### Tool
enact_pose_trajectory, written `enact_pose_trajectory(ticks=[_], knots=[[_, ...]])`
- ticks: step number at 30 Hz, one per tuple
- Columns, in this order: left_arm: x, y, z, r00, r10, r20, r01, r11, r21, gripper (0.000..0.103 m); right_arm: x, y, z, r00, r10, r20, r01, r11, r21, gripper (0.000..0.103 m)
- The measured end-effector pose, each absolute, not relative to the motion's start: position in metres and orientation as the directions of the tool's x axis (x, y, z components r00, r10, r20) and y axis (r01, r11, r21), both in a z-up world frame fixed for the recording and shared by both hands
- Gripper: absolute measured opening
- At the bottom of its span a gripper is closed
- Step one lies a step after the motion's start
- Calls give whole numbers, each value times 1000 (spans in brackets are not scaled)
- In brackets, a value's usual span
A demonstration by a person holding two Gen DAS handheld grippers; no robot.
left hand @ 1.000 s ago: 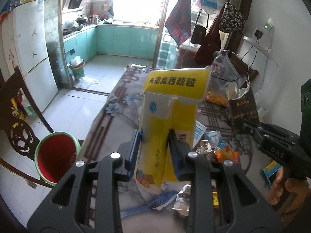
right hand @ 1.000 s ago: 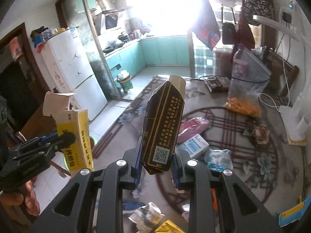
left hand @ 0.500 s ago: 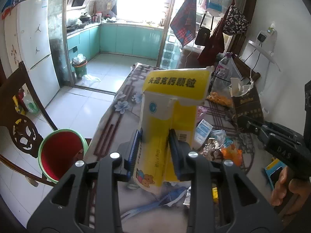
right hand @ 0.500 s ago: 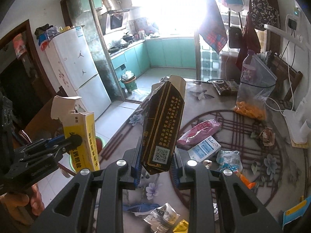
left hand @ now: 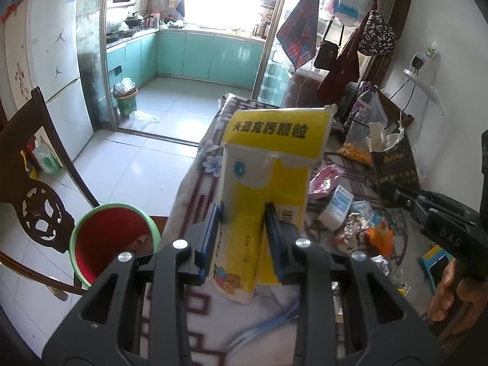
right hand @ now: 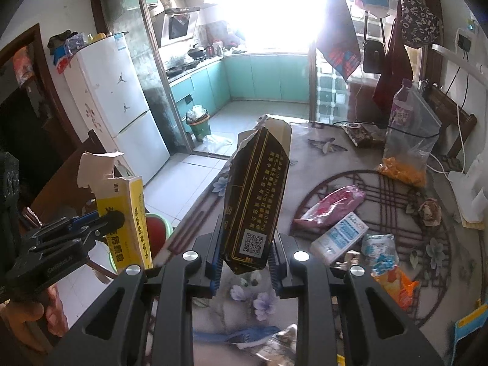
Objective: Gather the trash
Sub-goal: 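Carry the yellow box and brown packet with both grippers to the bucket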
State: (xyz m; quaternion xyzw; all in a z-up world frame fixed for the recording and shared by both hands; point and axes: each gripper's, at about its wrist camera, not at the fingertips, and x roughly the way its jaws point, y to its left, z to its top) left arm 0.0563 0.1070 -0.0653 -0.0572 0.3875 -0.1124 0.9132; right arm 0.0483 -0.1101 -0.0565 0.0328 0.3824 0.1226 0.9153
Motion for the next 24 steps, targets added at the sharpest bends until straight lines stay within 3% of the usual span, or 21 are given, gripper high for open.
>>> enact_pose_trajectory(ticks=[24], knots=[[79,245,-89,661,-185,-727,49,978,-204,30,78,28,-73,621,288,-729,-279,950,138,24]])
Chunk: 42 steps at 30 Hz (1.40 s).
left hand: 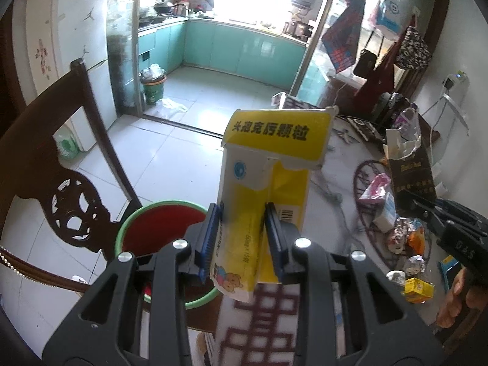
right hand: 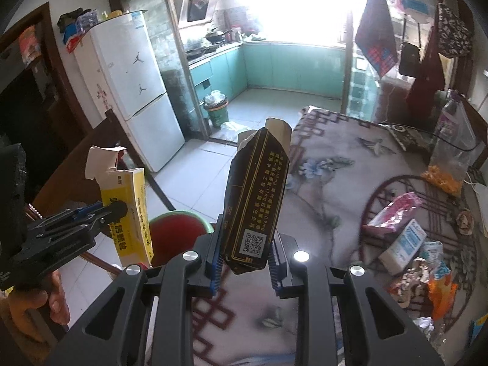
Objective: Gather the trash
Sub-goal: 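Carry the yellow box and brown packet with both grippers to the bucket, then open both grippers to drop the box and packet into the bucket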
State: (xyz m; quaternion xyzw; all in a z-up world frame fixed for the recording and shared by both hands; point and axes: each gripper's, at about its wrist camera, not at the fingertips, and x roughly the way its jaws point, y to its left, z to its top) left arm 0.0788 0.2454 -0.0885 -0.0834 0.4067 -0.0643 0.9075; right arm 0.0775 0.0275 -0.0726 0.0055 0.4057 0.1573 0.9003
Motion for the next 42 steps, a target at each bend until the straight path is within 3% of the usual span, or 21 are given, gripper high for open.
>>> enact_pose_trajectory(ticks=[17,42], knots=[[95,304,-113,624,-134,-769,-37,979,-201,30,101,93,-101,532,344,-774,-351,921,168,24],[149,340,-174,497,-122,-859,-83,979,-187,28,151,167,-190,294,365,-883,-419,880,224,24]])
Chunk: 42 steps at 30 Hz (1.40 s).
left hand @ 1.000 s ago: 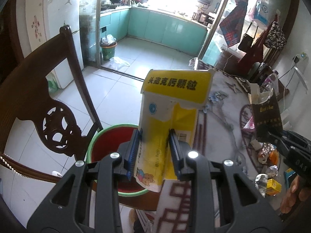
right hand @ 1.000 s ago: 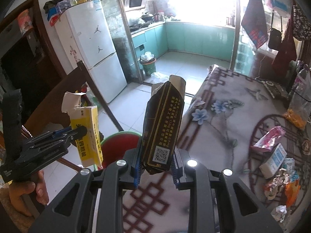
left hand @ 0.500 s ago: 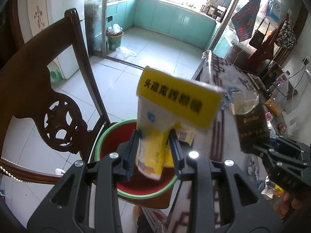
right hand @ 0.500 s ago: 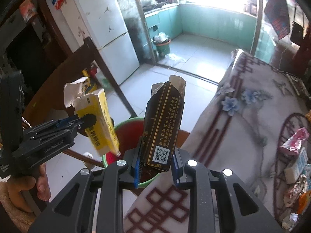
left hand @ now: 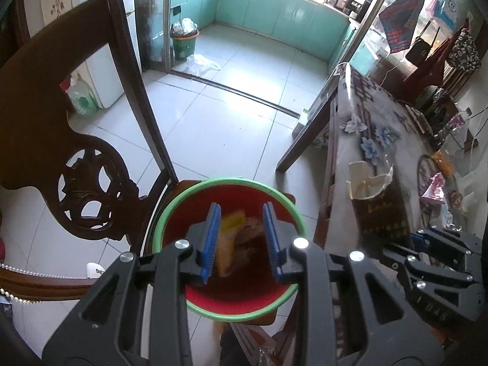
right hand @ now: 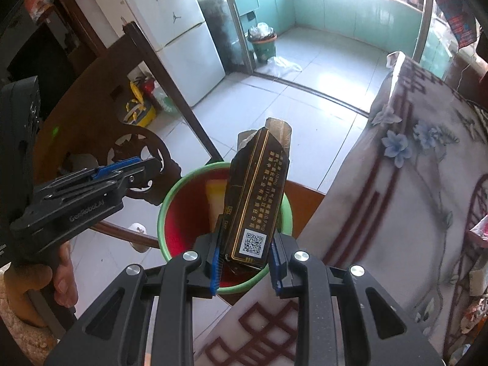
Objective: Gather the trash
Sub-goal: 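Open both grippers to drop the box and packet into the bucket, then grasp the orange chip bag with the right gripper while the left gripper grasps crumpled paper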
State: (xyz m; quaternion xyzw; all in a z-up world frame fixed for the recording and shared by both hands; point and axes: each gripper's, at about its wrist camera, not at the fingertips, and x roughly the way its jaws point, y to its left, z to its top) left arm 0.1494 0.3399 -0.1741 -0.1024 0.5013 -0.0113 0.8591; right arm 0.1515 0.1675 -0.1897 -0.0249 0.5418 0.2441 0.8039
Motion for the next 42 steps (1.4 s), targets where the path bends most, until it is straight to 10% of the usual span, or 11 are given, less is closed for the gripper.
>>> enact_pose_trajectory(ticks=[6,9,42], knots=[[157,347,-181,492,-105,-864,-111,977,-183,32,159,175,-200,242,399,-884,-431,861,271,29],[160,352,-179,503,-96,-859,-128,975,-184,50,160,174,-200,247,411,-878,-425,860,283,52],[118,280,-131,574,-150,-805,30,986,-162,54,102,83,-144,435,367,-822,-296,921,254,70]])
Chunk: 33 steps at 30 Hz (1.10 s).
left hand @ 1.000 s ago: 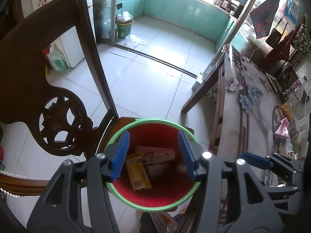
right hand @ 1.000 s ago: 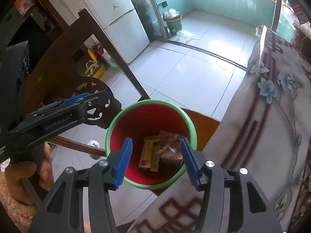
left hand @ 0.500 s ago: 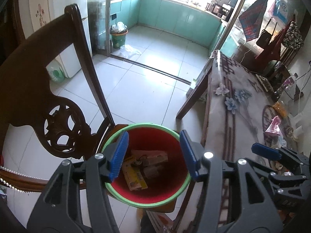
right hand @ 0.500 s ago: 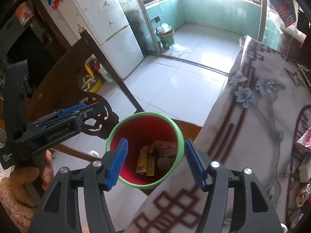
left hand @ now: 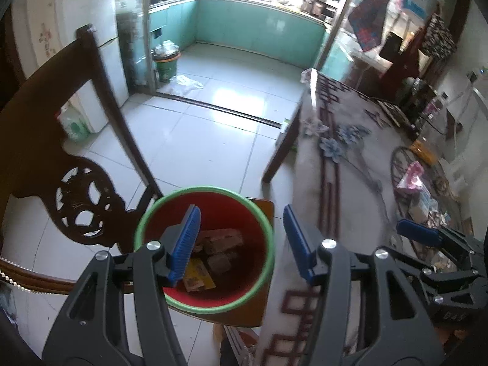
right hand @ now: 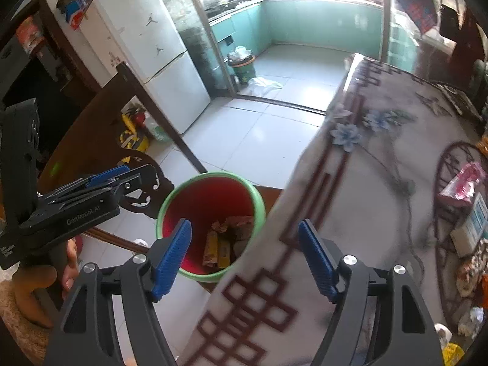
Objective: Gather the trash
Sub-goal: 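Grasp the orange chip bag with the right gripper while the left gripper grasps crumpled paper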
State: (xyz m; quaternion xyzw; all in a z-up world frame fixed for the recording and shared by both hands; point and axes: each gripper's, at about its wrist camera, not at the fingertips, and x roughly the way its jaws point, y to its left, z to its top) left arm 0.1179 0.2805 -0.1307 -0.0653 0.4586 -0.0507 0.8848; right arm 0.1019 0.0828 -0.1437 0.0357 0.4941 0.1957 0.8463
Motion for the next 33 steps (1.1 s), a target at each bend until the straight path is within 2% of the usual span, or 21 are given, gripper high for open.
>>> enact_pose_trajectory(ticks=[11,17,25,33], knots=[[107,191,-128,551,-226,-804,175,972,-154,57,69,-22,-149,483,261,-836,-128,965,227,70],[94,137,-128,546,-229,-806,200,970,-140,60,52,-114,-144,523,120,-844,-81,993,92,70],[81,45,-135,498,-294,-816,222,953,-207,64,54,-264,-163,469,-48,-882,49,998,-28,70],[68,-49,-145,443,-333,-832,311,928,-206,68,64,-315,-206,384,-13,-923,25,1000,-4,73]])
